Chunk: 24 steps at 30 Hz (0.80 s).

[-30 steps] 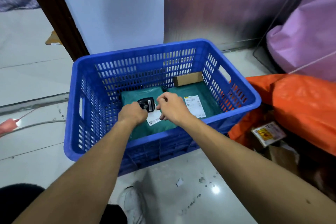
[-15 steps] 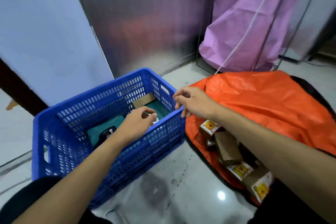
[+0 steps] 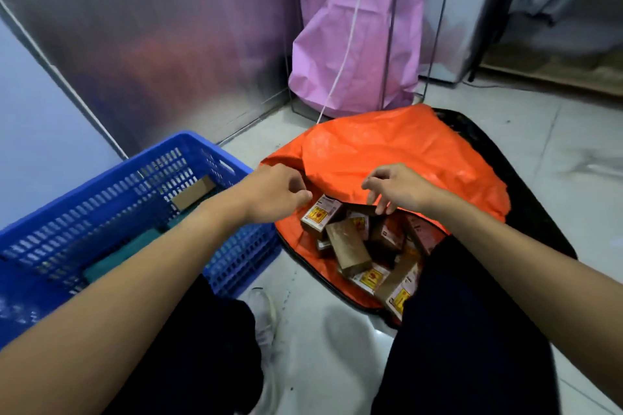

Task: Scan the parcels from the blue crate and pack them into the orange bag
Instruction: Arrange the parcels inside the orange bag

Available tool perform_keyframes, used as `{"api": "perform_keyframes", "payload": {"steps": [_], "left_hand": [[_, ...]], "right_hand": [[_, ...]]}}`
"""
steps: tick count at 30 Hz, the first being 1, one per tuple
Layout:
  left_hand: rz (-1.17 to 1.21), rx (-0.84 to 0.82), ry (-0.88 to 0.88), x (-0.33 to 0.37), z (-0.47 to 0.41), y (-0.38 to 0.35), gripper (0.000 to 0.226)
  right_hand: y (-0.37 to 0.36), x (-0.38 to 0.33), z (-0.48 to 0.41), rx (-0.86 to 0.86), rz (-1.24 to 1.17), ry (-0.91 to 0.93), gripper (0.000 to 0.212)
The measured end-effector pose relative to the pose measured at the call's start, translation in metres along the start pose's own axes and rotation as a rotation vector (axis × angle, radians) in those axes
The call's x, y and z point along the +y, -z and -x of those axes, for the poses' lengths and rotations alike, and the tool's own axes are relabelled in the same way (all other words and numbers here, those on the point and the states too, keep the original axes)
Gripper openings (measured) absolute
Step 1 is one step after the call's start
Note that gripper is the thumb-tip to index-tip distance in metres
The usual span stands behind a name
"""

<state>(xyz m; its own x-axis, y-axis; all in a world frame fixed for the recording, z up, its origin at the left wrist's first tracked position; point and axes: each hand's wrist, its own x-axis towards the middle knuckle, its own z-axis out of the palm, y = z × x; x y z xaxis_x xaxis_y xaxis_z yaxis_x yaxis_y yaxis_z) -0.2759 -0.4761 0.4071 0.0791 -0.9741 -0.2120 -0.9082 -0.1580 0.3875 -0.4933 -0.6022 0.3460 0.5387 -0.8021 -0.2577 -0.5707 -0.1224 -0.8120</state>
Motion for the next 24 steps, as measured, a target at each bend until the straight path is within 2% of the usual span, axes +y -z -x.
{"api": "perform_keyframes", "payload": {"steps": [2, 9, 13, 15, 17, 20, 22, 24], "left_hand": [[-0.142, -0.019, -0.025, -0.001, -0.028, -0.011, 0.021], [-0.165, -0.277, -0.166, -0.002, -0.118, -0.039, 0.029], [-0.261, -0.262, -0.248, -0.007, -0.145, -0.052, 0.028], [-0.298, -0.247, -0.307, -0.010, -0.155, -0.062, 0.028], [-0.375, -0.275, -0.374, -0.011, -0.163, -0.077, 0.028], [-0.568, -0.406, -0.433, -0.010, -0.171, -0.105, 0.032], [-0.675, -0.496, -0.438, -0.010, -0.176, -0.123, 0.041], [-0.752, -0.476, -0.429, -0.013, -0.181, -0.136, 0.047]], "right_hand": [[0.010, 0.012, -0.006, 0.048, 0.010, -0.056, 0.014], [0.021, 0.070, -0.018, 0.145, 0.043, -0.274, 0.019], [0.012, 0.085, -0.003, 0.161, -0.023, -0.399, 0.024], [0.005, 0.085, 0.005, 0.166, -0.018, -0.420, 0.031], [-0.001, 0.083, 0.010, 0.196, -0.067, -0.440, 0.027], [-0.007, 0.085, 0.012, 0.281, -0.142, -0.439, 0.023], [-0.008, 0.088, 0.012, 0.332, -0.134, -0.401, 0.033], [-0.006, 0.088, 0.011, 0.380, -0.052, -0.353, 0.044]]}}
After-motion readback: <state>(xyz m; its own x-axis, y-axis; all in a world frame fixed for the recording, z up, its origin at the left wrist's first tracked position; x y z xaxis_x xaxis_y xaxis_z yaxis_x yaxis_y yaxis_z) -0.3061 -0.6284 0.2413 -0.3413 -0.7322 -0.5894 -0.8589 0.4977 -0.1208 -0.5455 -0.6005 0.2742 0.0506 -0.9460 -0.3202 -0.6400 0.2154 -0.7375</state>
